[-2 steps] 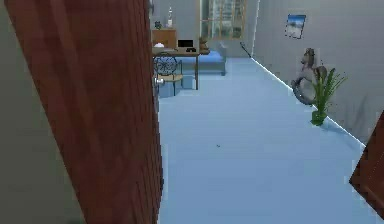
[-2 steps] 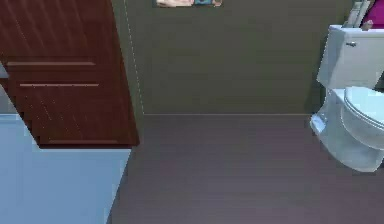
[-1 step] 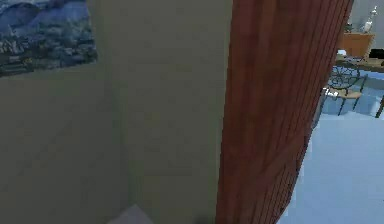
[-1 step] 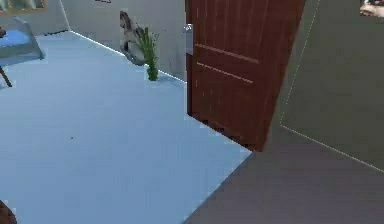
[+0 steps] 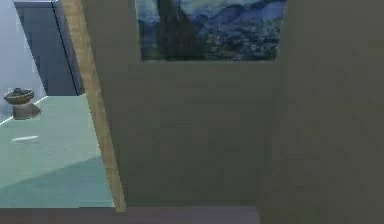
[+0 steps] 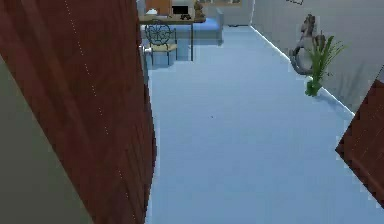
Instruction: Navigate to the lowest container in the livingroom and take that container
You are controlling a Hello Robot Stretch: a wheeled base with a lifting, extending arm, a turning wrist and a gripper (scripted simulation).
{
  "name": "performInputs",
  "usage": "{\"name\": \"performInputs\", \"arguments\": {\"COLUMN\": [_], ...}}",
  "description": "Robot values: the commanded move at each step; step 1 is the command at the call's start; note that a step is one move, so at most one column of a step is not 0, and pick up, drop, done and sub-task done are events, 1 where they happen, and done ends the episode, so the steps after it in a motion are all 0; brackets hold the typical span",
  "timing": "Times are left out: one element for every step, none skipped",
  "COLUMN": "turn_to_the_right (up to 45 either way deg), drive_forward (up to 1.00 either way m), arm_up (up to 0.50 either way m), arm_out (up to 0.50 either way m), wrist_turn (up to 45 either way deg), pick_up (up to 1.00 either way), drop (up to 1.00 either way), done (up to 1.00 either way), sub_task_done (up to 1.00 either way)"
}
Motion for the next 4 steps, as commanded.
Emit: {"name": "performInputs", "arguments": {"turn_to_the_right": [-45.0, -12.0, 0.0, -27.0], "drive_forward": [0.00, 0.00, 1.00, 0.00], "arm_up": [0.00, 0.00, 0.00, 0.00], "arm_out": [0.00, 0.00, 0.00, 0.00], "wrist_turn": [0.0, 0.0, 0.0, 0.0], "pick_up": [0.00, 0.00, 0.00, 0.00], "drop": [0.00, 0.00, 0.00, 0.00], "done": [0.00, 0.00, 0.00, 0.00], "sub_task_done": [0.00, 0.00, 0.00, 0.00]}}
